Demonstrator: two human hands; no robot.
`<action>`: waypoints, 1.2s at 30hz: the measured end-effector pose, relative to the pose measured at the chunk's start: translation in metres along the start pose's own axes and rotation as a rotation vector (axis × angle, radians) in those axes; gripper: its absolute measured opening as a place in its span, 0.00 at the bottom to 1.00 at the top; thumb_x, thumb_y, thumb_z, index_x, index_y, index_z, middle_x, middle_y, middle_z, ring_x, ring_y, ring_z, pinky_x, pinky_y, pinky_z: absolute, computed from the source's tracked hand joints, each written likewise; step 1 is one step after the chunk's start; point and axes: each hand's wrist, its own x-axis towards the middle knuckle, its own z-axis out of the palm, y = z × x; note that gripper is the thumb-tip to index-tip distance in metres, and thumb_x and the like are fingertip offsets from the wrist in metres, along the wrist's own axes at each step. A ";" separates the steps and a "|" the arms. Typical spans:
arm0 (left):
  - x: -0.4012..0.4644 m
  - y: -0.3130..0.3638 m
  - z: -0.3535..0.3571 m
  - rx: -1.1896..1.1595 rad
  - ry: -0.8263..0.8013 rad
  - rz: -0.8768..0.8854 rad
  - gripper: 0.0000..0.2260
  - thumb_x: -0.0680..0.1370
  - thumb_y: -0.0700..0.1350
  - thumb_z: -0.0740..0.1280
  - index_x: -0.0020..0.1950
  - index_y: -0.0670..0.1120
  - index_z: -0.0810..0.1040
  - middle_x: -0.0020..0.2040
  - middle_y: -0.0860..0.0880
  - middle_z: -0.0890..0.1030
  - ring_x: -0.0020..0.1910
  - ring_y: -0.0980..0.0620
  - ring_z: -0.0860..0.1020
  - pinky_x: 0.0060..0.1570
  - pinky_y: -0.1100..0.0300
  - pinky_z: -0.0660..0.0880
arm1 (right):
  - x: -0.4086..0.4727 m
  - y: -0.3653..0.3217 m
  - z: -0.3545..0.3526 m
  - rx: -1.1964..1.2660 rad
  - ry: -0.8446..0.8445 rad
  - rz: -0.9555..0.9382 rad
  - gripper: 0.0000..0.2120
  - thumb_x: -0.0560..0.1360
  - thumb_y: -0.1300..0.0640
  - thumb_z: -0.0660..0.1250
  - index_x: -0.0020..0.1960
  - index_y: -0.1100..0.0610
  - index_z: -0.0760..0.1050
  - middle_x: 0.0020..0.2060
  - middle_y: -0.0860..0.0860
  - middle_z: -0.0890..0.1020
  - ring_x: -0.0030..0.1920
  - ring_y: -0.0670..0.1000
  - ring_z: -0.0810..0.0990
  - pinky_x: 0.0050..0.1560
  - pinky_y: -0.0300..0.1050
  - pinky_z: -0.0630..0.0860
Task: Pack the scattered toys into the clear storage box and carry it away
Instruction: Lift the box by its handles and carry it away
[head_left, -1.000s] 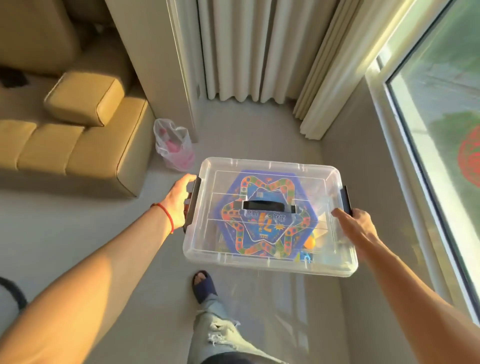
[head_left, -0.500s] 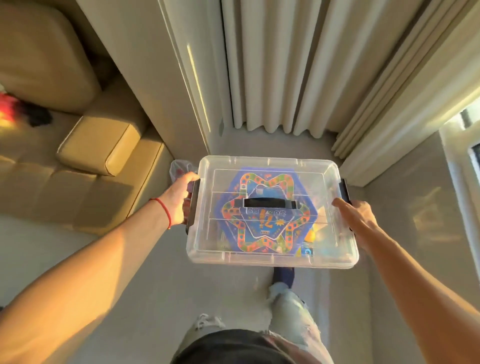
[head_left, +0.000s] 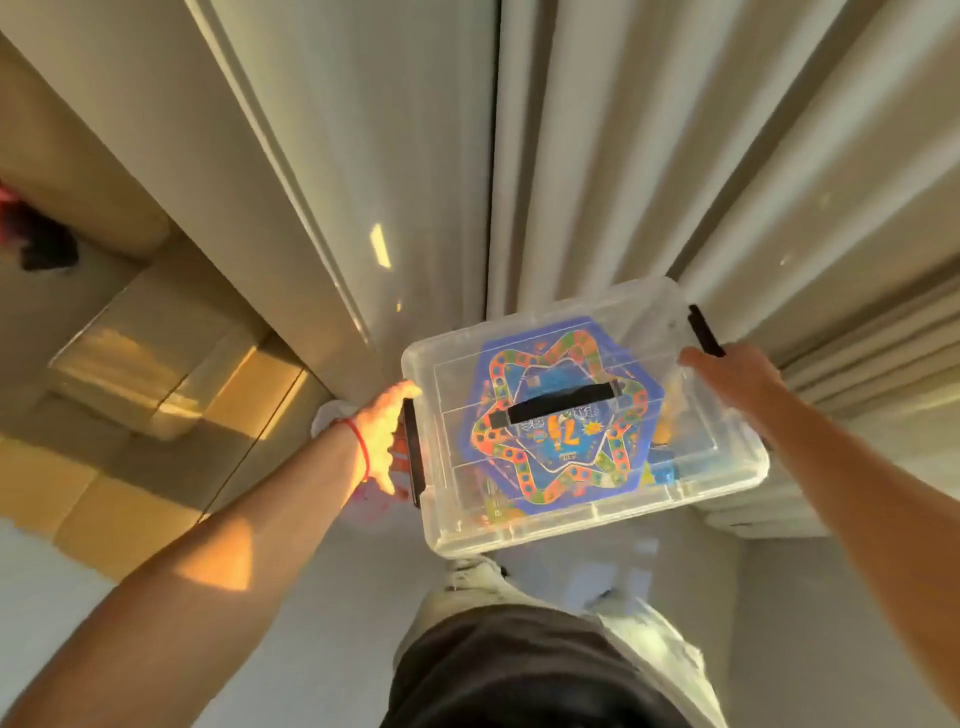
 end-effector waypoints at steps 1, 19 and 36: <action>0.008 0.014 0.007 -0.017 0.009 -0.012 0.42 0.70 0.62 0.66 0.80 0.49 0.55 0.80 0.46 0.55 0.78 0.41 0.55 0.69 0.28 0.53 | 0.020 -0.011 0.002 -0.025 -0.019 -0.003 0.28 0.70 0.39 0.66 0.52 0.64 0.80 0.38 0.60 0.80 0.41 0.60 0.79 0.38 0.46 0.71; 0.336 0.067 0.144 -0.698 0.375 -0.314 0.11 0.78 0.42 0.69 0.53 0.35 0.74 0.47 0.37 0.77 0.45 0.37 0.77 0.46 0.38 0.76 | 0.453 -0.120 0.238 -0.396 -0.531 -0.338 0.24 0.71 0.52 0.72 0.65 0.56 0.73 0.48 0.55 0.80 0.44 0.56 0.79 0.40 0.44 0.73; 0.622 0.021 0.130 -0.710 0.566 -0.118 0.11 0.80 0.44 0.67 0.52 0.35 0.76 0.51 0.36 0.81 0.50 0.37 0.81 0.36 0.46 0.82 | 0.615 -0.074 0.503 -0.551 -0.332 -0.668 0.28 0.73 0.65 0.66 0.72 0.61 0.64 0.61 0.67 0.75 0.61 0.68 0.75 0.62 0.59 0.72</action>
